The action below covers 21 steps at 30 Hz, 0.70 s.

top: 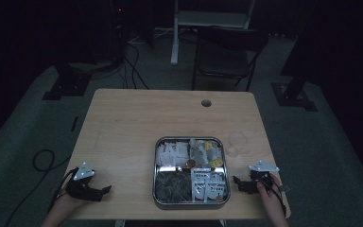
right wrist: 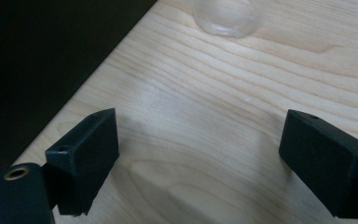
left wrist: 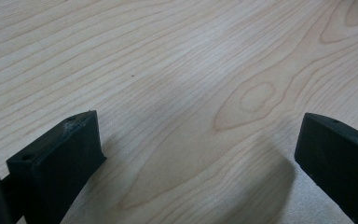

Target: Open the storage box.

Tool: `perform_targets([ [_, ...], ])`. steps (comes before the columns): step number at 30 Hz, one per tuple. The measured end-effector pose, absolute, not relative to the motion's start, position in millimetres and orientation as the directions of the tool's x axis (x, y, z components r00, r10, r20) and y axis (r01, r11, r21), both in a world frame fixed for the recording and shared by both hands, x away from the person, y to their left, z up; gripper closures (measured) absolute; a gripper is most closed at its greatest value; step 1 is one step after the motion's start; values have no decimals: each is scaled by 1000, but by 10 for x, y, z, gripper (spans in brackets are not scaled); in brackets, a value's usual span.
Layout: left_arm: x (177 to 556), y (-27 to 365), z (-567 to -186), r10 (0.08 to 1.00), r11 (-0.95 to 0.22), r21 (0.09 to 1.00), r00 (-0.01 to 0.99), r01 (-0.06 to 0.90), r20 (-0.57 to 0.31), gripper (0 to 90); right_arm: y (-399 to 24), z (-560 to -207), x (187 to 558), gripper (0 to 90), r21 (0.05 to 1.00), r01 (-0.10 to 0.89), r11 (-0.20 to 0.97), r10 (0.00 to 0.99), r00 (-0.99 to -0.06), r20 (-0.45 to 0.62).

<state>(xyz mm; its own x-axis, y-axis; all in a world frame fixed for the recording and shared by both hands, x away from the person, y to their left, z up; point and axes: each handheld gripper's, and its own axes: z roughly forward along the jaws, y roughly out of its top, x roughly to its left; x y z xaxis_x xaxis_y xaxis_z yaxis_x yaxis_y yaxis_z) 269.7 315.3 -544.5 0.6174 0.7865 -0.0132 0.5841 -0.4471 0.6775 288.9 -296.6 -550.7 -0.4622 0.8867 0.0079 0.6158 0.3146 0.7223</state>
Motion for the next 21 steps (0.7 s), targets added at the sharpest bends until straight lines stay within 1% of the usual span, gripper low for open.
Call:
perform_targets([
  [8, 2711, 3114, -5461, 787, -459, 681, 617, 571, 14, 12, -2949, -5506, 2904, 110, 722, 616, 314, 887, -462, 8],
  [21, 2743, 3009, -5431, 767, -463, 687, 642, 560, -6, 17, -2949, -5506, 2907, 110, 722, 615, 315, 885, -465, 10],
])
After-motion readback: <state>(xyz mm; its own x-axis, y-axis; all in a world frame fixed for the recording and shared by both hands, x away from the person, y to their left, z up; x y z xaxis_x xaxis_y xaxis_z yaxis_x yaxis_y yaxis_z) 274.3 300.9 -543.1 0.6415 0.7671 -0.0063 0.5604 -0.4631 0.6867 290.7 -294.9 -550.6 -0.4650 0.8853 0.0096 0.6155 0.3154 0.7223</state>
